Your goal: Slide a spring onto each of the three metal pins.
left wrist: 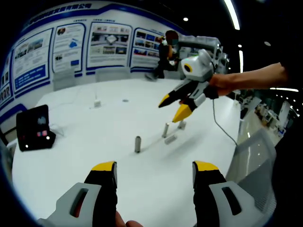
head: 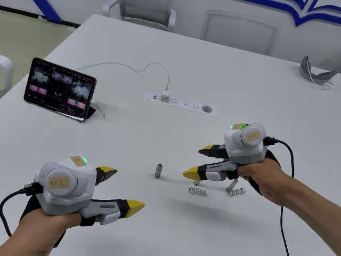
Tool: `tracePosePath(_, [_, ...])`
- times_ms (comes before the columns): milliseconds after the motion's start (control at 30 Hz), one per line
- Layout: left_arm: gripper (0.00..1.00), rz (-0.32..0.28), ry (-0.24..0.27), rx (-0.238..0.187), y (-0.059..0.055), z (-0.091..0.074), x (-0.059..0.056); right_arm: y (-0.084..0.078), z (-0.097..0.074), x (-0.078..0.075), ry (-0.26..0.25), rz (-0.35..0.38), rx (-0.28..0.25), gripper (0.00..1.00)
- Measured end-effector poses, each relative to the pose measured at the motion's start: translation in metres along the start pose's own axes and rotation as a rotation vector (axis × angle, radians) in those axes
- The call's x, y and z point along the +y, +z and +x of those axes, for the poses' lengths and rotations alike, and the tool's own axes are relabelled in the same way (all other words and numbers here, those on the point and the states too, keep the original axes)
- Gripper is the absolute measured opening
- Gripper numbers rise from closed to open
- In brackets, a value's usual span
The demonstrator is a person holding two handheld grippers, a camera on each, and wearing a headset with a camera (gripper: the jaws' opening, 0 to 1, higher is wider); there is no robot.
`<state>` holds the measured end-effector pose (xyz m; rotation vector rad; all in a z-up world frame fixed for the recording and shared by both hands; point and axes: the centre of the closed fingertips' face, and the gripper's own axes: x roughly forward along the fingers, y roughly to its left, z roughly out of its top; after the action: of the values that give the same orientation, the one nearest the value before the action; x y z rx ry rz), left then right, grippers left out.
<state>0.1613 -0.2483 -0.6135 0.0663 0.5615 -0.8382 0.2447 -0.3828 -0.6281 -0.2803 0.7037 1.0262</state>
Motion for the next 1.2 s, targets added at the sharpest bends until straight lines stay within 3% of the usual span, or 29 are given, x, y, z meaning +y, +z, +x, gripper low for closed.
tracePosePath(700, [0.66,0.018,-0.021,0.006,0.007,0.011,0.001,-0.021,-0.019,0.013,-0.042,0.078,-0.057,0.64])
tracePosePath(1200, [0.67,0.042,-0.055,0.010,0.015,0.025,-0.009,-0.040,-0.037,0.027,-0.070,0.132,-0.077,0.71])
